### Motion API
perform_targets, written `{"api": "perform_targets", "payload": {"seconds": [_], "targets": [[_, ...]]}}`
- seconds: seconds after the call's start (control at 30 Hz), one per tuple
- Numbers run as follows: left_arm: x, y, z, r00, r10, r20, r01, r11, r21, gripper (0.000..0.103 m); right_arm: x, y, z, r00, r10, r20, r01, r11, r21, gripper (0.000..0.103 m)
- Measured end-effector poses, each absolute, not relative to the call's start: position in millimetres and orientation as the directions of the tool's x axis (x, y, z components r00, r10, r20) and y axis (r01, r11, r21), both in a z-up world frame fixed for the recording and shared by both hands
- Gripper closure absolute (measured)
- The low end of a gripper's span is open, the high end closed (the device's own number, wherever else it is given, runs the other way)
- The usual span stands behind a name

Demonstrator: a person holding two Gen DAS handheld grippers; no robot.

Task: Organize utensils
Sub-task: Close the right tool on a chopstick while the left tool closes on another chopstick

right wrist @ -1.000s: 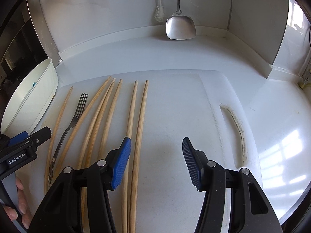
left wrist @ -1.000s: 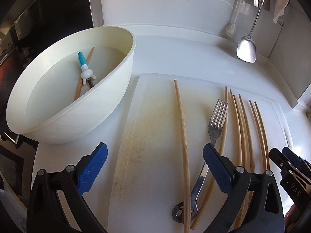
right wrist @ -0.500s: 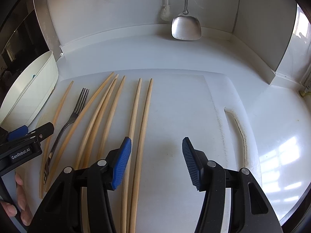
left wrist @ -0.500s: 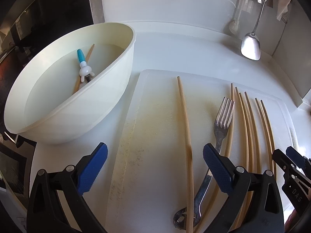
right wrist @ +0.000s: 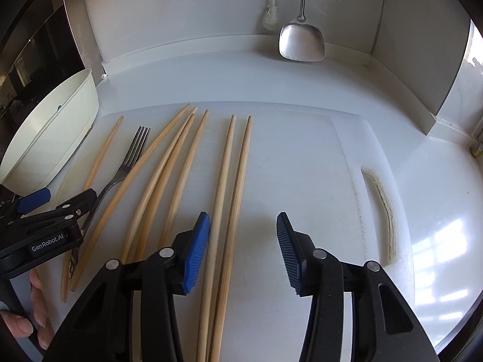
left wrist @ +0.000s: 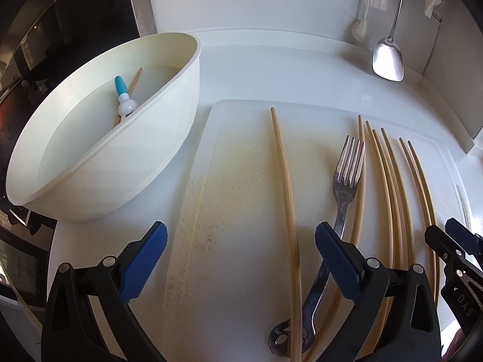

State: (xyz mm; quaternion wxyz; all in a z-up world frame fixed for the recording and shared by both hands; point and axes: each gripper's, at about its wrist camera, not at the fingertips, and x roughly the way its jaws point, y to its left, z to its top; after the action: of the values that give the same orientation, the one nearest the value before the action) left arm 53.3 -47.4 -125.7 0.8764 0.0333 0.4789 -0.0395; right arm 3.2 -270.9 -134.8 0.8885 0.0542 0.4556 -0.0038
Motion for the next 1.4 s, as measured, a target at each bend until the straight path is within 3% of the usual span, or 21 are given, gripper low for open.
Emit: {"api": "perform_targets", "payload": {"seconds": [0.57,0.8,0.9,1.0,1.17,1.3,1.4], "targets": [[54,-45,-127,0.540,-0.050,-0.840,0.093,0.996,0.001,0.006,4,-274,-134,0.587,0.003,-0.809,0.077,0.995,0.059,0.062],[54,-49,-127,0.548,-0.054,-0.835,0.098,0.995,0.000,0.009,5,-264,-138,0.587,-0.003,-0.810,0.045,0.999,0.029,0.073],[50,-54,-125,0.555,-0.069,-0.829,0.120,0.993,-0.002,0.019,5,-259,-138,0.591,-0.007,-0.807,0.025,1.000,0.010,0.084],[46,-62,-121,0.556,-0.091,-0.826,0.154,0.988,-0.006,0.039,6,-255,-138,0.593,-0.003,-0.805,0.014,1.000,0.007,0.090],[47,-68,-119,0.553,-0.106,-0.827,0.178,0.984,-0.007,0.051,8,-253,-138,0.595,0.000,-0.804,0.006,1.000,0.004,0.095],[44,-80,-117,0.559,-0.118,-0.821,0.214,0.977,0.005,0.079,7,-252,-139,0.598,-0.004,-0.802,0.002,1.000,-0.003,0.096],[41,-89,-117,0.565,-0.123,-0.816,0.235,0.972,0.016,0.092,7,-252,-139,0.599,0.001,-0.801,0.003,1.000,0.004,0.097]]}}
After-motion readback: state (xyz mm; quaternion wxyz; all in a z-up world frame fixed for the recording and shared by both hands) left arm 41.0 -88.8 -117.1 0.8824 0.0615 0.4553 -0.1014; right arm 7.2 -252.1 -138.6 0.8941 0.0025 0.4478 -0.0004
